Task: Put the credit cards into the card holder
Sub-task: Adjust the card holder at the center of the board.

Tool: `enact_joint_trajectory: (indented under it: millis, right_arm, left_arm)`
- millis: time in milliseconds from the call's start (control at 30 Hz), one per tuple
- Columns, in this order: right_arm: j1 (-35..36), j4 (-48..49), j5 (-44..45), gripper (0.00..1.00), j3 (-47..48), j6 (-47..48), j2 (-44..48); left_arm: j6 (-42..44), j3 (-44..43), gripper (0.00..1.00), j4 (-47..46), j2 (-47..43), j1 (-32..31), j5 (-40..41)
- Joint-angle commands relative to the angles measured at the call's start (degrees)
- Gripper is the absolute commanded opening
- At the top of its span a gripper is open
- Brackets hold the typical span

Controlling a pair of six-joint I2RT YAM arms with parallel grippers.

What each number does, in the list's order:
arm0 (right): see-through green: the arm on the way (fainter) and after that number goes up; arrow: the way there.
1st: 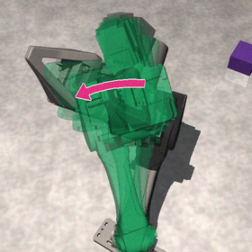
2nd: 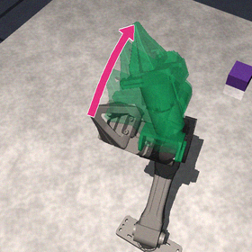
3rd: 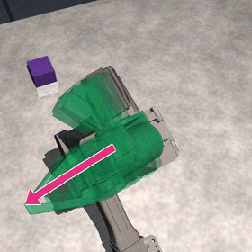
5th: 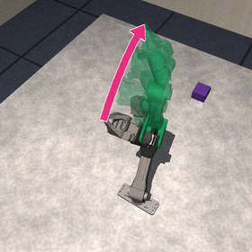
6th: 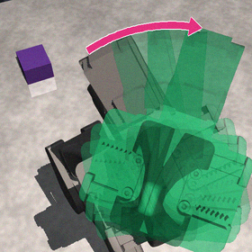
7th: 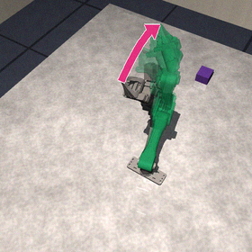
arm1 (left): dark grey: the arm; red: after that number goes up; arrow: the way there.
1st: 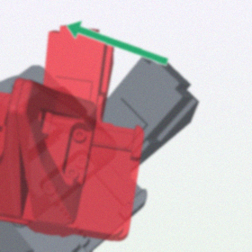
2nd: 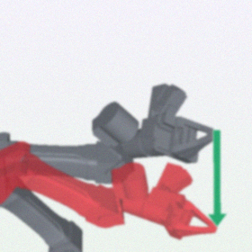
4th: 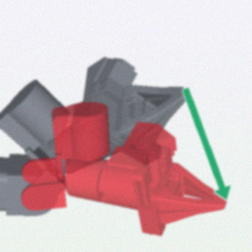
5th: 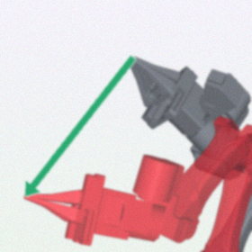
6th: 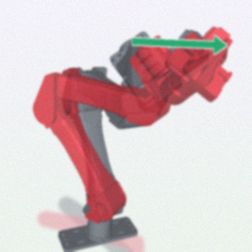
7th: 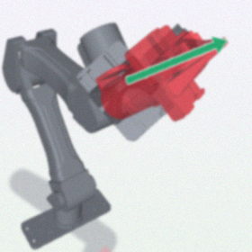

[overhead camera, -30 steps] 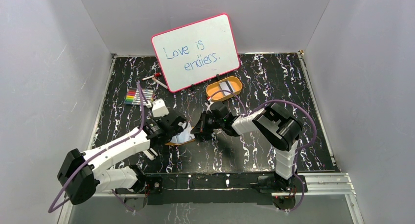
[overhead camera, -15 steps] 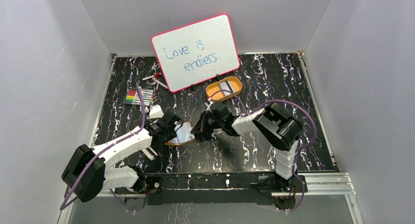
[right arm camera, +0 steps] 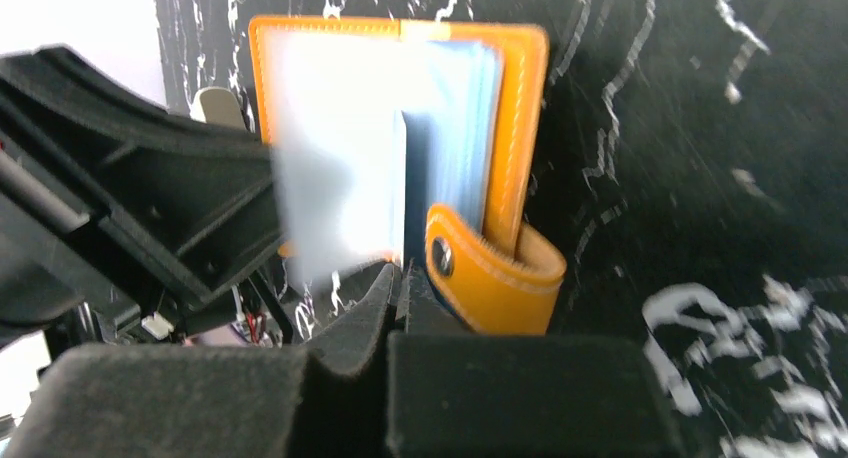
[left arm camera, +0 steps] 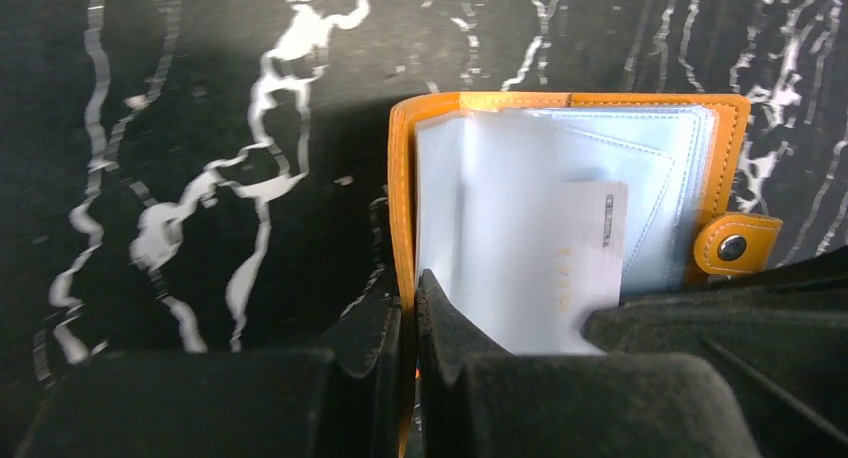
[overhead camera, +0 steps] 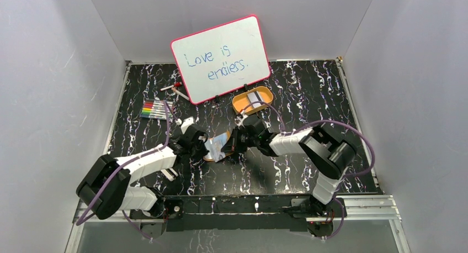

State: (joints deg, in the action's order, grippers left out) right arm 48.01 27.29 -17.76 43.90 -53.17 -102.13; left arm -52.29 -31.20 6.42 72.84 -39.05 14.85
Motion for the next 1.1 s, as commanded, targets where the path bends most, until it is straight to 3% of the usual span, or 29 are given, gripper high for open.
enact_joint_trajectory:
  millis: [0,300,600,767,900,1067]
  right_arm:
    - [-0.1,-5.4,3.6,0.0,-3.9,2.6,6.5]
    - [-2.0,-8.5,5.6,0.0,-4.6,4.3,8.9]
    - [-2.0,-12.3,7.2,0.0,-1.4,6.2,9.0]
    - [-2.1,-12.9,7.3,0.0,-0.5,6.6,8.6]
    - [-2.1,-13.1,7.5,0.0,-0.3,6.7,8.7]
    - [-2.0,-13.1,7.5,0.0,-0.1,6.7,8.6]
  left_arm:
    - [2.6,0.3,0.0,-8.3,4.0,0.0,-7.8]
    - [1.6,-0.8,0.0,-8.6,7.8,0.0,-8.3]
    - [1.7,-2.5,0.3,5.7,-4.4,0.0,-0.2]
    - [1.7,-4.7,0.35,11.2,-11.7,0.0,3.5]
    - [3.3,-4.5,0.35,4.9,-13.0,0.0,-0.8]
    - [2.8,-3.7,0.24,-8.7,-3.2,0.0,-12.1]
